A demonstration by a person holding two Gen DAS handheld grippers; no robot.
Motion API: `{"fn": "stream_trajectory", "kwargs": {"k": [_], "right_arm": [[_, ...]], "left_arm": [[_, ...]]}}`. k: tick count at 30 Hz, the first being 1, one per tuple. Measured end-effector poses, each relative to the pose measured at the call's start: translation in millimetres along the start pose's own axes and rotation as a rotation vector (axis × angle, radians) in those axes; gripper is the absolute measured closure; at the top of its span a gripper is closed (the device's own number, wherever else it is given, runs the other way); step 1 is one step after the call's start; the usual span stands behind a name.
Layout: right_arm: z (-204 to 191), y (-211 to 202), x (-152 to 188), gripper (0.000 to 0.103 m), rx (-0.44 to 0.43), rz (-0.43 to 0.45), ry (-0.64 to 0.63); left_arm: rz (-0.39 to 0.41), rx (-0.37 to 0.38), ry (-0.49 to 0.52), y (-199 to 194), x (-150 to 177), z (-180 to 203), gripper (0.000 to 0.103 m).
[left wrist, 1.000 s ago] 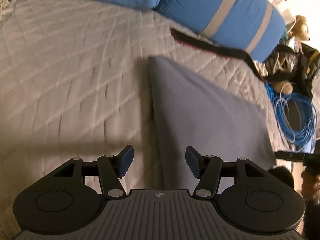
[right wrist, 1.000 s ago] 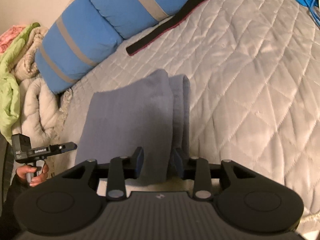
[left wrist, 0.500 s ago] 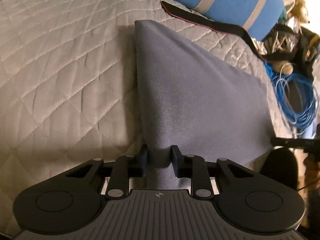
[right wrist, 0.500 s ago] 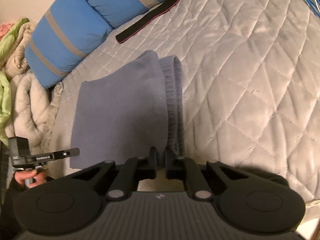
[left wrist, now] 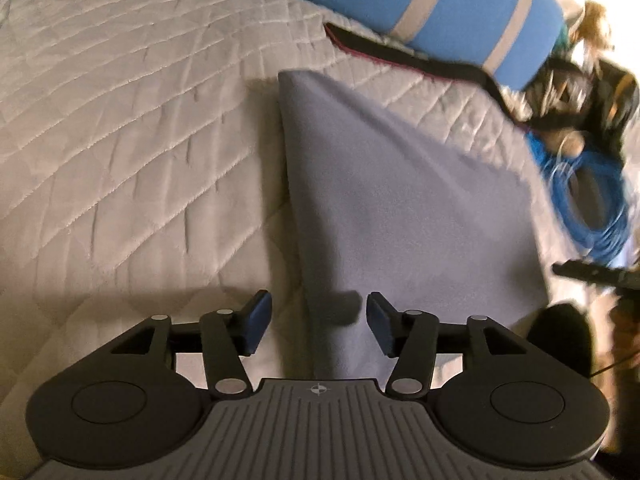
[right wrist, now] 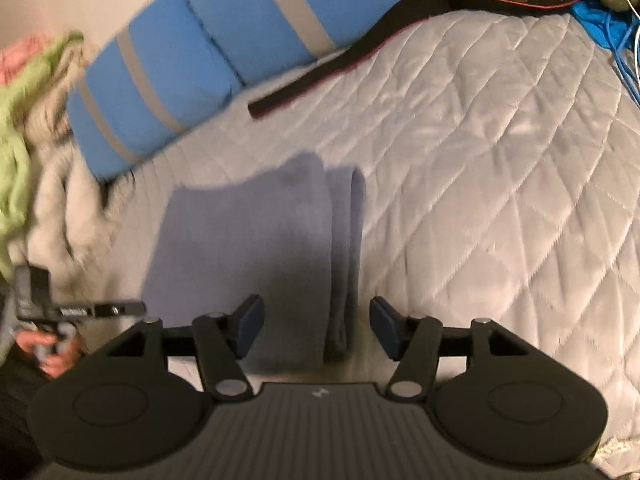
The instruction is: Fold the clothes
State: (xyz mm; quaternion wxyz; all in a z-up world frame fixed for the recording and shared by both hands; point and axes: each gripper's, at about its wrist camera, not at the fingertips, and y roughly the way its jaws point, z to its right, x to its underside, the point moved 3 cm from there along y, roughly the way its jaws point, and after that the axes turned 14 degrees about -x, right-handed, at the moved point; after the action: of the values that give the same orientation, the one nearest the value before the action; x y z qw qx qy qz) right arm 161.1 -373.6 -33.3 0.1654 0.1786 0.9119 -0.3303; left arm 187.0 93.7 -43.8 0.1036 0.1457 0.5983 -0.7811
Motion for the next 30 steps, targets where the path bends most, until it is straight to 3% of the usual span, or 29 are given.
{"fn": "stream_trajectory", "kwargs": {"k": [3,12,20,21,22,23,25,27,30], "right_arm": [[7.6,11.3,-13.4,0.028,-0.029,-0.006,0.044],[26.0,51.4,-35.2,0.027,-0.060,-0.045,0.101],[31.8,80.6,-37.7,0.027,-0.062,-0.119,0.100],[32.3,82.0,-38.0,0.028,-0.062,-0.123,0.097],[32.7,83.1,-38.0,0.040,-0.053,-0.127,0.097],[32.9,84.1,-38.1,0.045,-0.041,-0.132,0.097],[31.4,85.1,-37.4,0.060,-0.021,-0.136,0.086],[26.9,84.8,-35.7,0.071,-0.006,-0.134,0.058],[20.0,79.3,-34.0,0.079,0.005,-0.110,0.030]], "left_arm": [[-0.009,0.070,-0.049,4.6,-11.4,-3.2,0.050],[-0.042,0.145,-0.108,30.6,-36.1,-2.9,0.048],[-0.060,0.155,-0.134,50.0,-45.0,-6.3,0.049],[-0.055,0.156,-0.130,52.1,-45.6,-5.5,0.049],[-0.049,0.155,-0.129,54.3,-45.5,-5.1,0.053],[-0.046,0.152,-0.132,56.4,-45.0,-5.2,0.057],[-0.051,0.154,-0.165,60.1,-43.8,-7.5,0.073],[-0.061,0.158,-0.204,61.7,-42.7,-9.6,0.078],[-0.037,0.131,-0.180,54.1,-42.3,-3.7,0.083]]}}
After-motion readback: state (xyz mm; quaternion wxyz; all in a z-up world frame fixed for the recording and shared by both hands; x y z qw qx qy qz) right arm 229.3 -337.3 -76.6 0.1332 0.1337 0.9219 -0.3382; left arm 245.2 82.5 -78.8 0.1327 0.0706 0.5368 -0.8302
